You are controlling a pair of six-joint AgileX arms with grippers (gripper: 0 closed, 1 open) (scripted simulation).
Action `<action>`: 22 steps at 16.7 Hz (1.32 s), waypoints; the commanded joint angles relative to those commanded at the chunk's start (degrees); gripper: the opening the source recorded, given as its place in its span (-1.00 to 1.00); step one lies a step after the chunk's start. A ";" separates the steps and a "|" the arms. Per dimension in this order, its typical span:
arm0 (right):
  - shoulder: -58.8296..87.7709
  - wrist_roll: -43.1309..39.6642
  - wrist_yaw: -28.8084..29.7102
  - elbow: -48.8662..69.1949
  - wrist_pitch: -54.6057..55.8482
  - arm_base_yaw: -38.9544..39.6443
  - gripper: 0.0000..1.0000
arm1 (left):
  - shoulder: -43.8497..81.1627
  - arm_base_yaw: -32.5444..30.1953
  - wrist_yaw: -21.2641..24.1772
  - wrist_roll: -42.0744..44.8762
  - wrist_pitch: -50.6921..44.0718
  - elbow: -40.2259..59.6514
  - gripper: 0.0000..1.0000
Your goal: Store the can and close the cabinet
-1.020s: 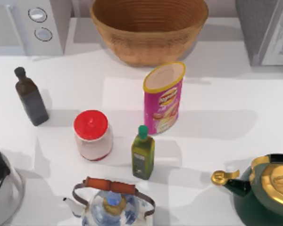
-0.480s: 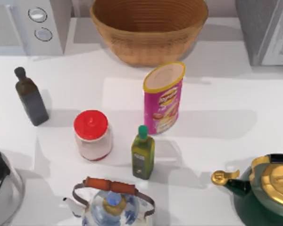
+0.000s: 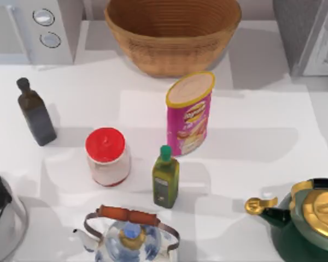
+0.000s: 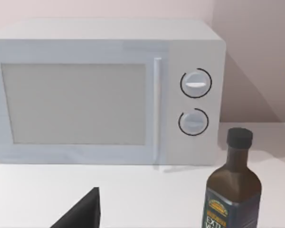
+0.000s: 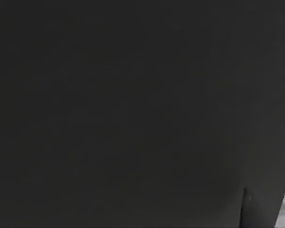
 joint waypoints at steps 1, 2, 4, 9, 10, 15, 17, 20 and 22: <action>-0.53 0.12 4.23 -0.22 0.06 4.31 1.00 | 0.00 0.00 0.00 0.00 0.00 0.00 1.00; -1.09 0.26 7.87 -0.42 0.17 8.00 1.00 | 0.00 0.00 0.00 0.00 0.00 0.00 1.00; -2.19 0.49 13.24 -0.78 0.48 13.48 1.00 | 0.00 0.00 0.00 0.00 0.00 0.00 1.00; -3.29 0.63 16.95 -0.99 0.91 17.30 1.00 | 0.00 0.00 0.00 0.00 0.00 0.00 1.00; -3.29 0.63 16.95 -0.99 0.91 17.30 1.00 | 0.00 0.00 0.00 0.00 0.00 0.00 1.00; -1.61 -0.18 16.89 0.99 0.95 14.28 1.00 | 0.00 0.00 0.00 0.00 0.00 0.00 1.00; 0.02 -0.17 15.93 2.19 1.46 13.43 1.00 | 0.00 0.00 0.00 0.00 0.00 0.00 1.00; 2.85 -0.10 14.45 4.27 2.40 11.87 1.00 | 0.00 0.00 0.00 0.00 0.00 0.00 1.00; 4.06 -0.09 13.63 5.27 2.93 11.06 1.00 | 0.00 0.00 0.00 0.00 0.00 0.00 1.00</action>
